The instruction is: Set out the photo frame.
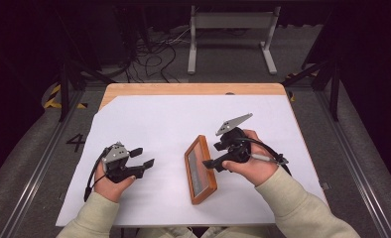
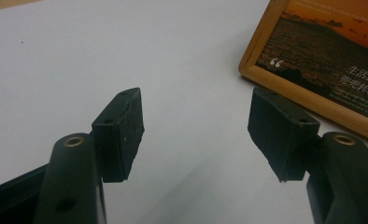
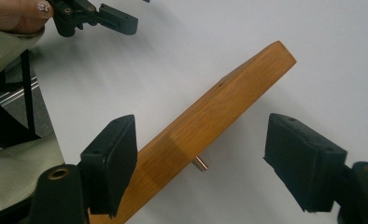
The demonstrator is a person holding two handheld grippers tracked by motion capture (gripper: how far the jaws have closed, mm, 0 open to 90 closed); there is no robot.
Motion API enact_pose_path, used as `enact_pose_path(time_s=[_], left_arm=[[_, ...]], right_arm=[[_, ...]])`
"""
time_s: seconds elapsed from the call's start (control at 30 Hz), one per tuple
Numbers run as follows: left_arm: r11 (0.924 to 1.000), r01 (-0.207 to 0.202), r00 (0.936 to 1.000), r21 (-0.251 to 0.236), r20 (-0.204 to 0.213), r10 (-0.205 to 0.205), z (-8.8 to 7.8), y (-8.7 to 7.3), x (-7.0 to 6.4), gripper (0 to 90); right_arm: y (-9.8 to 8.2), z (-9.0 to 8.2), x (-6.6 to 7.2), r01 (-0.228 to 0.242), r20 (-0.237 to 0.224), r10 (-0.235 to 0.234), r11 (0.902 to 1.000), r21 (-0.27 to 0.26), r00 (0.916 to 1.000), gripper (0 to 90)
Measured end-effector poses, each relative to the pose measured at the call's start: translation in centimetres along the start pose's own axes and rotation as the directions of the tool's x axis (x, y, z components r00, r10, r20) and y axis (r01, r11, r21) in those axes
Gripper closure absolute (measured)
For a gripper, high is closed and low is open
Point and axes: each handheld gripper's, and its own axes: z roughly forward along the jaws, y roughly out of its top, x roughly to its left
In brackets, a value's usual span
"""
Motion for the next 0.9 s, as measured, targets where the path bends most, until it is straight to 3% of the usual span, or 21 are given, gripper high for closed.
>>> enact_pose_path(time_s=[0.17, 0.47, 0.9], left_arm=[[1.0, 0.006, 1.0, 0.002, 0.002, -0.006, 0.0, 0.0, 0.0, 36.8], [1.0, 0.002, 1.0, 0.007, 0.002, -0.002, 0.0, -0.1, 0.0, 36.8], [0.9998, -0.001, 0.9999, 0.019, 0.015, 0.0, 0.2, -0.2, -0.1, 36.4]], right_arm=[[0.0, 1.6, -0.1, -0.006, -0.016, 0.006, 0.9999, 0.015, 0.9999, 17.0], [0.2, 3.7, -0.2, -0.036, -0.041, 0.038, 0.9986, 0.039, 0.9984, 16.8], [0.1, 6.1, -0.1, -0.072, -0.062, 0.08, 0.9896, 0.125, 0.9949, 20.6]])
